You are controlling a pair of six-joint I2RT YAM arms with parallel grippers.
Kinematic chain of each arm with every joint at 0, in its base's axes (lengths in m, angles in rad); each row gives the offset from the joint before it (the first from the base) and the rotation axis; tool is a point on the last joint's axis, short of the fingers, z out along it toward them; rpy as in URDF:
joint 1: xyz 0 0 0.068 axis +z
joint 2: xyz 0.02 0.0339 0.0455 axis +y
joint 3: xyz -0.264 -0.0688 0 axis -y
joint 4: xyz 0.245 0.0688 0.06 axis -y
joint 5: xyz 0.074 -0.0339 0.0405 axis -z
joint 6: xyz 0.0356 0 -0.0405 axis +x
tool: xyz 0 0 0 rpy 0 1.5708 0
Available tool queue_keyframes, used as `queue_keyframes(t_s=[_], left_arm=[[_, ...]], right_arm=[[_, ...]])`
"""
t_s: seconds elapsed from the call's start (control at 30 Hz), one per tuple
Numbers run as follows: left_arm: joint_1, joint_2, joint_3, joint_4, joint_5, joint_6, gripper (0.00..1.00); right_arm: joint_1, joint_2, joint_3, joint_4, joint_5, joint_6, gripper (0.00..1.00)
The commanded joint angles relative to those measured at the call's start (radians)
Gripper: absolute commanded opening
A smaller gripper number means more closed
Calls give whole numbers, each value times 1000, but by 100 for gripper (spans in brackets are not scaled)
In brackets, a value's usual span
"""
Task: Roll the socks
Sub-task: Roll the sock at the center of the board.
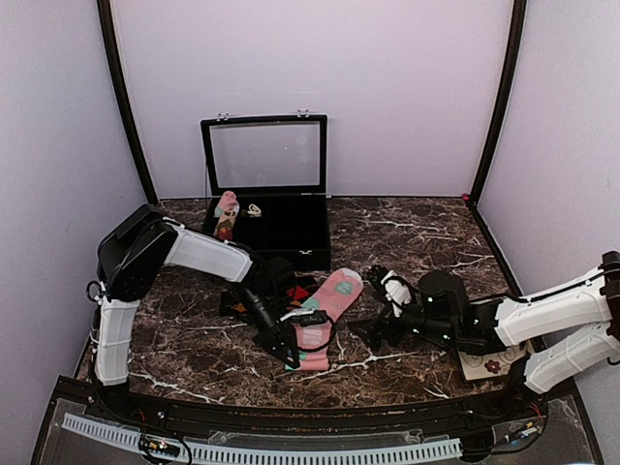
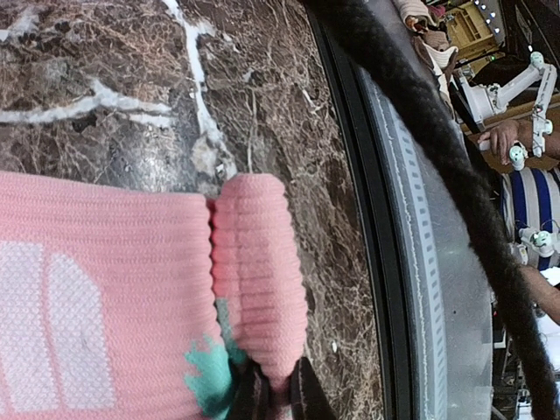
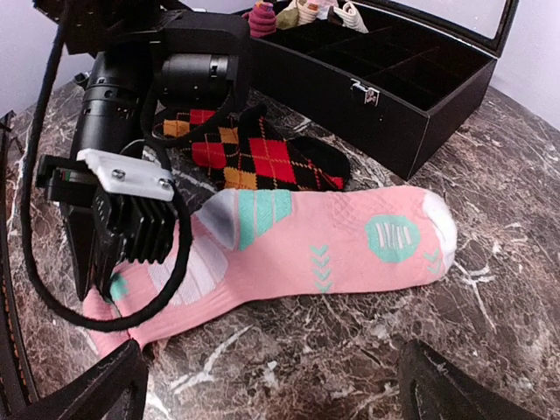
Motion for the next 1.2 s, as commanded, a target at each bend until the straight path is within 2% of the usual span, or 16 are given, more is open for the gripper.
queue_keyframes(t_s=[0.0,0.13,0.27,0.5,0.8,0.97,1.17], left_arm=[[13,63,17,-100,-2,5,0],[17,99,34,-129,5,13,0],[31,111,44,-111,9,-16,0],[40,144,76,-161,26,13,0],[42,149,97,-167,-8,4,0],[42,150,105,-171,-10,4,0],[42,150,103,-172,-6,8,0]], right_arm=[[62,-82,-30,71,-6,-88,99],[151,-144,-17,-18,19,-120,99],[254,-141,8,-129,118,-143,91],[383,35,107,-175,176,-214,82],[396,280,264,-124,90,-359,71],[358,368,310,-120,26,-400,63],[320,430,326,-127,-35,-416,45]])
